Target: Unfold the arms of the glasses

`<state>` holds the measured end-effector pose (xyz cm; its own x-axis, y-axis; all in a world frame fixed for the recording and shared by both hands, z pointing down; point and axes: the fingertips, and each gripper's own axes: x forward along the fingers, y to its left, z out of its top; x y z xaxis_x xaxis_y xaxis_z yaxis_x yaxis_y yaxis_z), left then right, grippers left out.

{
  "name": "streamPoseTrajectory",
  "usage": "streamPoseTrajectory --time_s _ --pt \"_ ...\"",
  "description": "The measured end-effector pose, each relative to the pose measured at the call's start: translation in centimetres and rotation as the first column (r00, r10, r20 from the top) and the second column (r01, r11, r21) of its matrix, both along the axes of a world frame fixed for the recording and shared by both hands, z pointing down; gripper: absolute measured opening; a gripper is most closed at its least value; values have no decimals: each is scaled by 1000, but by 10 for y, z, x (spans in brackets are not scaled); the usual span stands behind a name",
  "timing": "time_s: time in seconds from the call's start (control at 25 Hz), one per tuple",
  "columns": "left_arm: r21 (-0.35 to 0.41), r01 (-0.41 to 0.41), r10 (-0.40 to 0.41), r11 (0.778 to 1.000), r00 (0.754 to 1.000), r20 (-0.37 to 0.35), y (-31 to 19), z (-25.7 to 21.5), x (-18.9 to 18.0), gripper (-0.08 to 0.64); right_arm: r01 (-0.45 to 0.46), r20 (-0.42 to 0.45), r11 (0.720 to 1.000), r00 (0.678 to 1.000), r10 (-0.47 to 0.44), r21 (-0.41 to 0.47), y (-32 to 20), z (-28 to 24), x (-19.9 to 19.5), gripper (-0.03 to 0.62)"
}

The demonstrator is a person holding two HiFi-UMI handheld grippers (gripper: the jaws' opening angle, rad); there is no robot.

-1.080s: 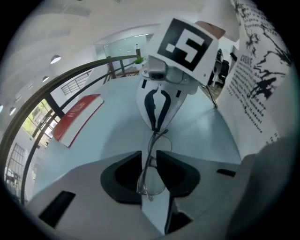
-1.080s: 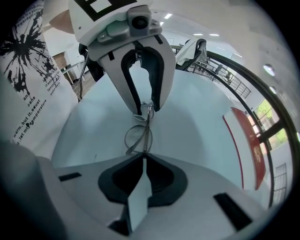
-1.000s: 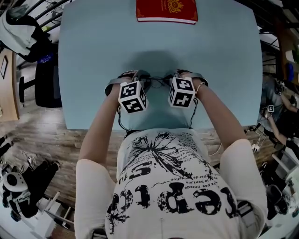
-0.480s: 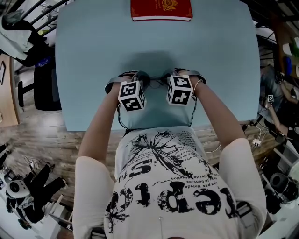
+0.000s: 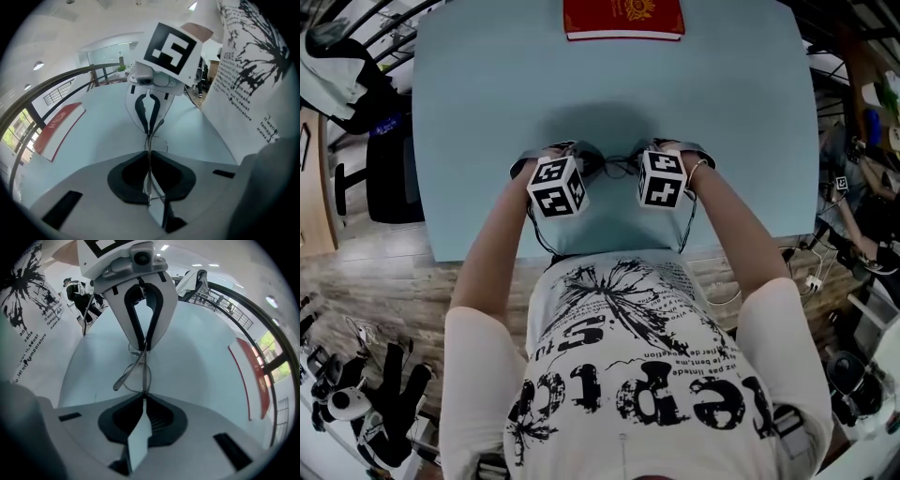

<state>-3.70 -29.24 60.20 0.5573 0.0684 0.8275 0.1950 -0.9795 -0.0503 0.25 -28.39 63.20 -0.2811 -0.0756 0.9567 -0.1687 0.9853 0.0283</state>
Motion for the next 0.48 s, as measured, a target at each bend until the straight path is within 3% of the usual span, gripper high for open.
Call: streamPoseTrajectory --time_s 0.48 --pt "18 -20 22 1000 998 -60 2 -21 -13 32 -47 -40 999 998 47 18 4 3 7 32"
